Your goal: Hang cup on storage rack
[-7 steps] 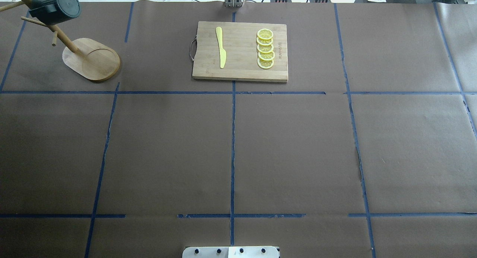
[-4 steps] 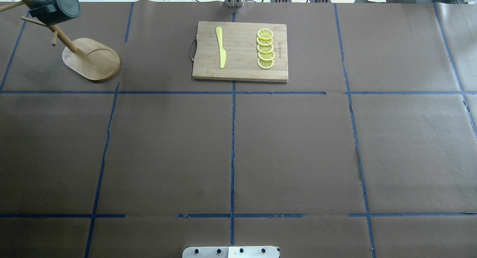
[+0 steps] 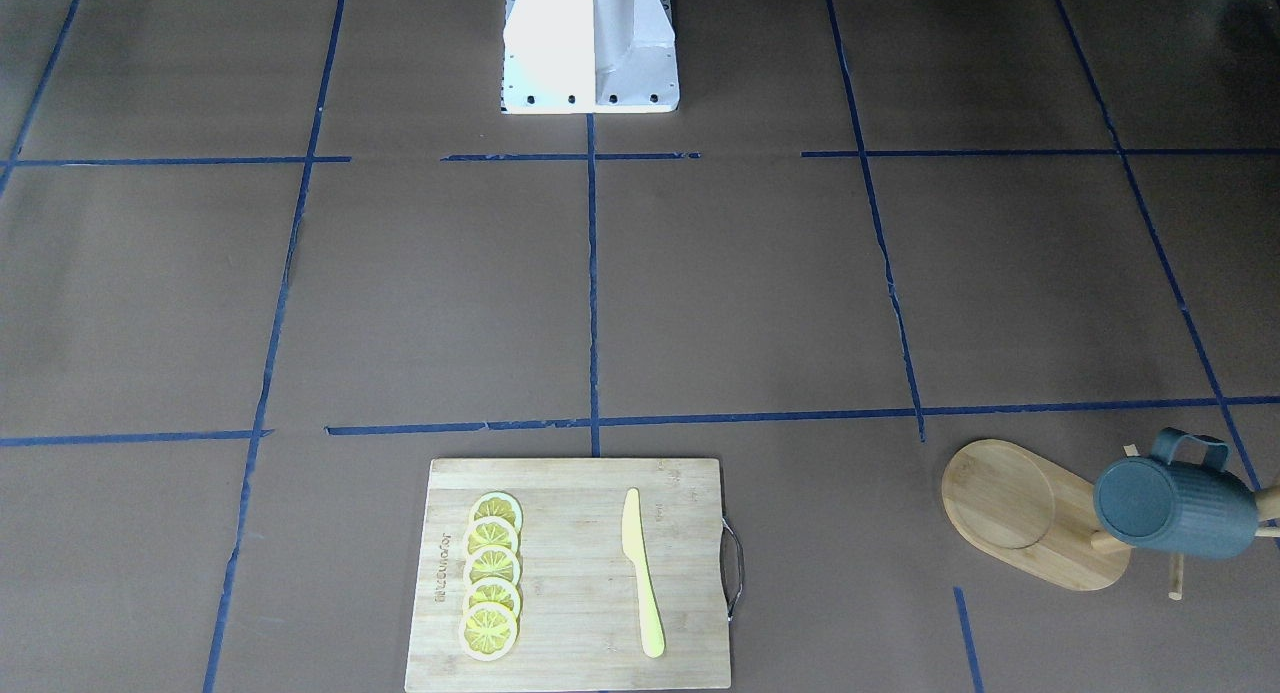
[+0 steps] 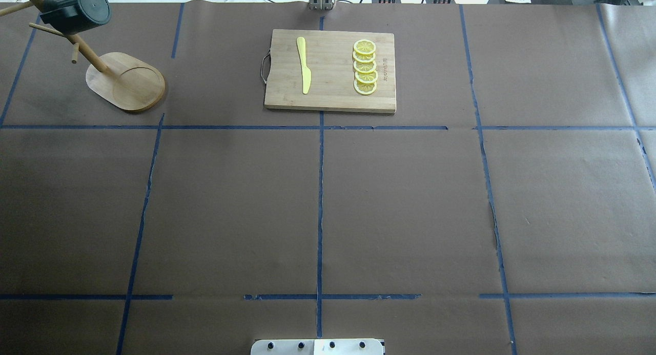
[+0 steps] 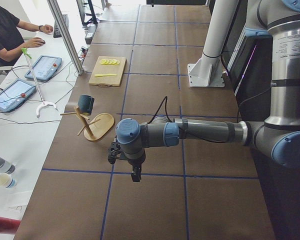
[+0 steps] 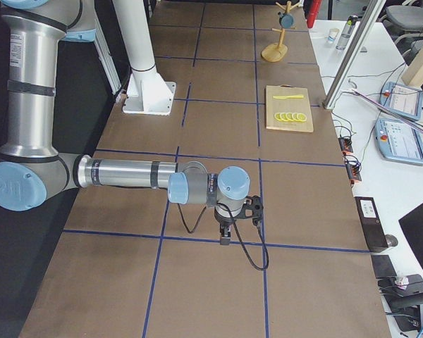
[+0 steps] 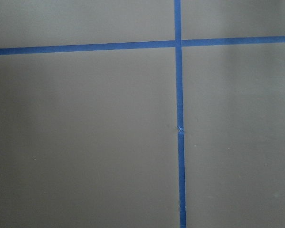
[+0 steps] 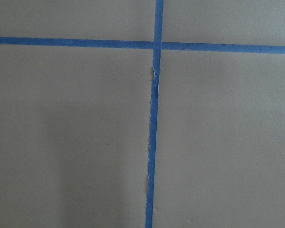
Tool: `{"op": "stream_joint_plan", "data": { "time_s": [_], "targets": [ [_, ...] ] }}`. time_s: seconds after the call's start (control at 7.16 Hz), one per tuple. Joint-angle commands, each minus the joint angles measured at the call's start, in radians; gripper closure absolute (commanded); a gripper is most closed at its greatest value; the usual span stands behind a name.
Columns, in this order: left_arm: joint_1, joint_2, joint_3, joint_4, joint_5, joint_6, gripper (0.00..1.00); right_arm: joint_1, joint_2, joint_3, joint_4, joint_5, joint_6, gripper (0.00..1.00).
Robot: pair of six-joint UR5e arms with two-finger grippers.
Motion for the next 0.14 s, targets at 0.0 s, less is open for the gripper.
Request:
{"op": "stream_joint_plan", "data": {
  "time_s": [0.0],
  "targets": [
    [0.000, -0.001, -0.005, 0.002, -0.002, 0.002, 0.00, 0.000, -0.005, 0.000, 0.007, 0.000, 0.000, 0.00]
  ]
}}
